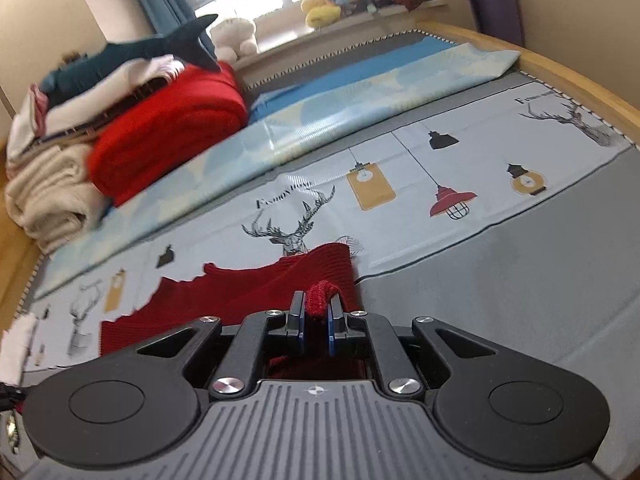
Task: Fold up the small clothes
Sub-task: 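Lift the held hem and fold it over toward the collar with both tools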
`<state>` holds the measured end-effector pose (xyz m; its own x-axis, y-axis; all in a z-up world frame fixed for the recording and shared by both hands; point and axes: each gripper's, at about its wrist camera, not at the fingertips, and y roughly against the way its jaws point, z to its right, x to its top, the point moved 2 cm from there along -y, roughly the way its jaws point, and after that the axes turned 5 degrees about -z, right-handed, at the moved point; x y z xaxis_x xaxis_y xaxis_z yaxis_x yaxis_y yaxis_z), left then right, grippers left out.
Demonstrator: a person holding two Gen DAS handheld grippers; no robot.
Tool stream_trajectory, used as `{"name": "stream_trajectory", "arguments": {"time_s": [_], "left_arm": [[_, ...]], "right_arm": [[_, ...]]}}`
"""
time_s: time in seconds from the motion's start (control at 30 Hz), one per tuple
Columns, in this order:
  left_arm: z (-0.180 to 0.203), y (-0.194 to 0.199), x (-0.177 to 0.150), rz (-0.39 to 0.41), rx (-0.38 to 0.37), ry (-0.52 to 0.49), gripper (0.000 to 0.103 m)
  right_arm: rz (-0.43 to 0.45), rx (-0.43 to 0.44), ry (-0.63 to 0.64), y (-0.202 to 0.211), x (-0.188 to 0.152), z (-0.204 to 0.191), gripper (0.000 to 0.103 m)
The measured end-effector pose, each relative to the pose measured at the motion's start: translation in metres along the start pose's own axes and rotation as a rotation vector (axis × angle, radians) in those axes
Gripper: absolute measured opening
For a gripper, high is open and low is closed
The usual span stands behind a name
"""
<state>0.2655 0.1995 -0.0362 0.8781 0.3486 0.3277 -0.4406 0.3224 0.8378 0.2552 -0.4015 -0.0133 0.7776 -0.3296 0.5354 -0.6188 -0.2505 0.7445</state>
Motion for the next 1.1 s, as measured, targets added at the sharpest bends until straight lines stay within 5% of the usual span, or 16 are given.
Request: {"name": "stream_trajectory", "arguments": {"time_s": [0.53,0.83,1.1], "left_arm": [[0.003,-0.062,0.03,-0.097,0.131,0.004,0.014],[0.003,-0.041,0.035,-0.012,0.148,-0.002,0.028],[-0.014,-0.023,0.03,0.009,0.178,0.013,0.028]], "right_arm": [[-0.152,-0.117,-0.01,-0.1,0.02,0.007,0.01],[-0.084,-0.156,-0.026,-0.086,0.025,0.012,0.021],[-0.028,-0.15,-0.026,-0.064,0.026,0.019,0.023]]}}
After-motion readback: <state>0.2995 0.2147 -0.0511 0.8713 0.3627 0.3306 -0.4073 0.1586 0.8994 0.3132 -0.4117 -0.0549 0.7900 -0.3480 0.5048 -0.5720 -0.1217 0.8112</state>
